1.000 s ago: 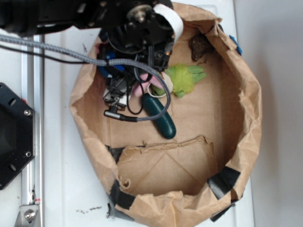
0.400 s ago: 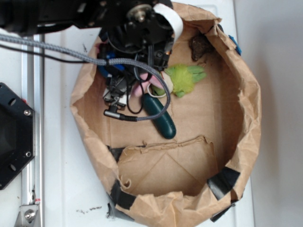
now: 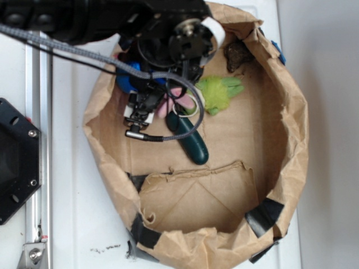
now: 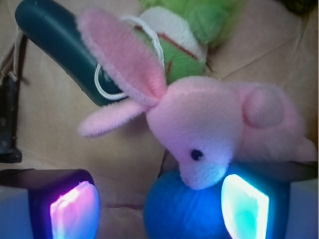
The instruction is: Grab the blue ball.
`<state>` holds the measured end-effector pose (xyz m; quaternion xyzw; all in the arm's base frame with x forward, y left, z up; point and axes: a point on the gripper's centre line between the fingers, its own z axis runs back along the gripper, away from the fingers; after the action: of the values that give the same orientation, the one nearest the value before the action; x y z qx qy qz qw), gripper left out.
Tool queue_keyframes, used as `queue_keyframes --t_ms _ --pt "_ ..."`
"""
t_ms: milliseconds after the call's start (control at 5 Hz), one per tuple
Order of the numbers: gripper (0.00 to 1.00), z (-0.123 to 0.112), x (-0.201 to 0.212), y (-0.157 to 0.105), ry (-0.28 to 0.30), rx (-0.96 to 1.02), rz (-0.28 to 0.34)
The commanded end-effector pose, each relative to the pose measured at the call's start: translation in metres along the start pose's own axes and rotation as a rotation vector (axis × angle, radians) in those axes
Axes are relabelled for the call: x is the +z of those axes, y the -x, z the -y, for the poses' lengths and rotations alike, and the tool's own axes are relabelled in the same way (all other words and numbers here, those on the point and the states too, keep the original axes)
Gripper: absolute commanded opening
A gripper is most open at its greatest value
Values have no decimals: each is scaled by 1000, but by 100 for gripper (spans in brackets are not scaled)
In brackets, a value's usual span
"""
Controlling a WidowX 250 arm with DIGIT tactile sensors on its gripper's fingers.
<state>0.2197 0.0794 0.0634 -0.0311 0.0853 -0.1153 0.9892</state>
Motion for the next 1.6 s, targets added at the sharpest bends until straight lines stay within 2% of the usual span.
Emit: queue_keyframes --t_ms 0,400,600,800,1000,1400 --pt "100 -2 -6 0 -37 8 -21" --pt "100 -4 -15 3 -67 5 -32" --pt "100 -12 -22 1 -143 40 10" --pt "100 -13 -33 -3 -169 33 11" --pt "0 -12 -38 -2 -159 45 7" --pt "0 -11 -36 -2 -143 32 14"
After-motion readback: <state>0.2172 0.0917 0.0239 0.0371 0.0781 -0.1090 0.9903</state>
